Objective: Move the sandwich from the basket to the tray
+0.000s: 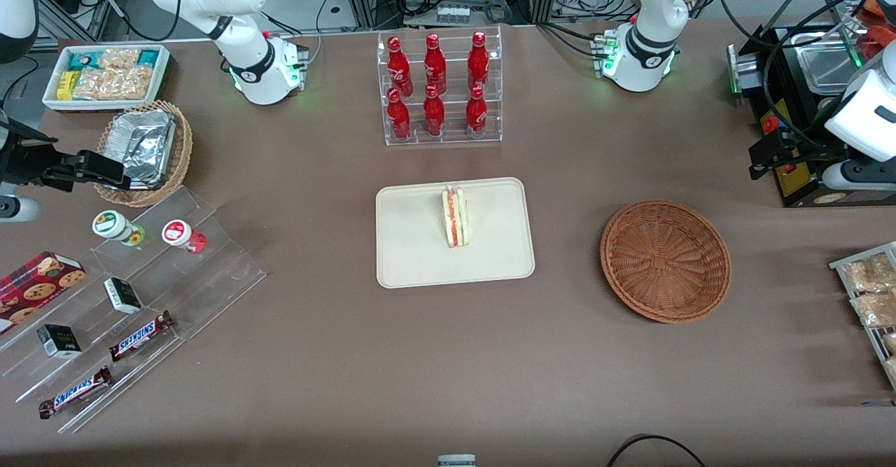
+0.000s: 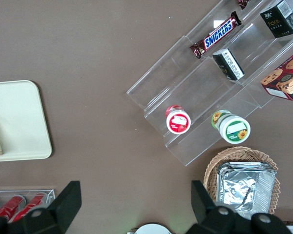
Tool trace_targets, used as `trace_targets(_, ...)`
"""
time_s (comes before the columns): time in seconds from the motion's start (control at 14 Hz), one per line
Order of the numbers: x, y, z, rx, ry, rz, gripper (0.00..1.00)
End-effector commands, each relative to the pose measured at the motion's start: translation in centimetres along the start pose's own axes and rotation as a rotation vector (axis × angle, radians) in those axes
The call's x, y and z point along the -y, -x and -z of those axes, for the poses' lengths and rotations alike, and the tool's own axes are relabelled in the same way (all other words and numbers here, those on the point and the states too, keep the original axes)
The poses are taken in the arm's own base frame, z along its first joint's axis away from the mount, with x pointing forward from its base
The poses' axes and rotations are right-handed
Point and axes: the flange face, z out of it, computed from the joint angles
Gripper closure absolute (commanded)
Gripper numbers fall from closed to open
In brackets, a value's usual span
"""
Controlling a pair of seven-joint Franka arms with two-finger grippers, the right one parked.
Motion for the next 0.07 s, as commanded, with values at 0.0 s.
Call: trace_targets(0.0, 0.27, 0.24, 2.42, 0.037, -0.003, 0.006, 0.0)
